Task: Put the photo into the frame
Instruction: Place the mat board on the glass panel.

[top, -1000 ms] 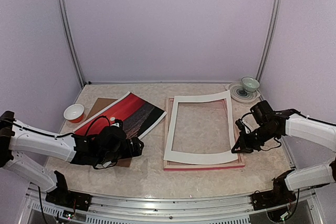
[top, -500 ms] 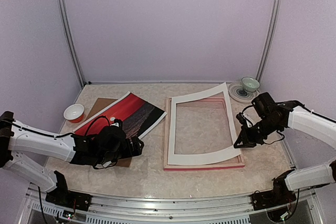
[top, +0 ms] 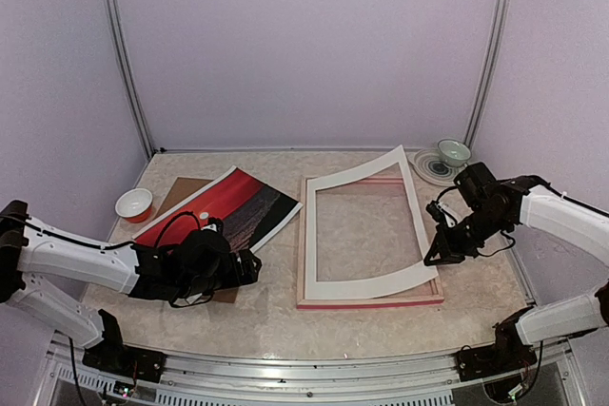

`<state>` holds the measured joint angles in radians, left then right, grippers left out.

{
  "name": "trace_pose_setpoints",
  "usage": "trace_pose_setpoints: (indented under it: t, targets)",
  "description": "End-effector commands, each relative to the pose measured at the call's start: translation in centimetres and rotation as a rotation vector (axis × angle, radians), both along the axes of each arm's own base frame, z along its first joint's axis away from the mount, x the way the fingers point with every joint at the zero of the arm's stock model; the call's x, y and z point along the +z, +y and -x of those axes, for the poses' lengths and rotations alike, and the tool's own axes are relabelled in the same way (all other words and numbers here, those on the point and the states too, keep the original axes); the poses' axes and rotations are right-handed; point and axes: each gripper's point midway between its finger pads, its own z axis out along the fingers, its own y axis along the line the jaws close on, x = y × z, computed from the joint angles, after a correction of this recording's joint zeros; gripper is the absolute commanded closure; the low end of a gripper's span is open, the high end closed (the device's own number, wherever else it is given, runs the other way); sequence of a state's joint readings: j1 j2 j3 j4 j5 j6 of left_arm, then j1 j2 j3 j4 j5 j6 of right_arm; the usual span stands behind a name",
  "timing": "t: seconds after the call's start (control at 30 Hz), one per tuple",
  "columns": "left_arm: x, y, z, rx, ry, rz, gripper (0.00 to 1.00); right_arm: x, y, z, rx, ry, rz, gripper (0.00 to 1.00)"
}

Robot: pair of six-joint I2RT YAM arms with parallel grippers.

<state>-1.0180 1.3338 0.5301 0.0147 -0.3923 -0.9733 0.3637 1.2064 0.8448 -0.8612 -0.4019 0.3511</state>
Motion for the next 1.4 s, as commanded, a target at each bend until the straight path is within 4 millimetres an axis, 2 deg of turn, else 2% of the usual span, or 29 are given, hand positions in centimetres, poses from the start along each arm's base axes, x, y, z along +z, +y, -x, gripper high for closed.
trace_pose_setpoints:
  t: [0.0, 0.2, 0.5, 0.6, 0.77, 1.0, 1.23, 1.37]
  targets:
    - [0.2, -0.4, 0.0, -0.001, -0.006, 0.011, 0.01, 0.9, -0.1, -0.3, 0.007, -0.018, 0.0, 1.0]
    - [0.0, -0.6, -0.1, -0.003, -0.005, 0.011, 0.01, 1.9, 0.0, -0.6, 0.008, -0.037, -0.008, 1.0]
    - [-0.3, -1.0, -0.1, -0.011, 0.002, 0.012, 0.01, 0.6, 0.8, -0.7, -0.005, -0.002, -0.051, 0.99]
    - [-0.3, -0.9, -0.1, -0.01, 0.003, 0.013, 0.01, 0.3, 1.3, -0.5, -0.003, 0.013, -0.089, 0.97]
    - [-0.4, -0.7, 0.0, -0.005, 0.008, 0.008, 0.01, -0.1, 1.2, -0.6, -0.004, 0.018, -0.079, 0.91]
    - [-0.3, -0.8, -0.1, -0.003, 0.008, 0.014, 0.01, 0.1, -0.3, -1.3, -0.028, -0.02, 0.017, 0.57]
    - [-0.3, -1.2, -0.2, -0.009, 0.012, 0.018, 0.01, 0.2, -1.6, -1.6, -0.047, -0.045, 0.095, 0.31]
    - [-0.4, -1.2, -0.1, -0.009, 0.013, 0.014, 0.01, 0.7, -2.2, -1.8, -0.062, -0.066, 0.126, 0.2]
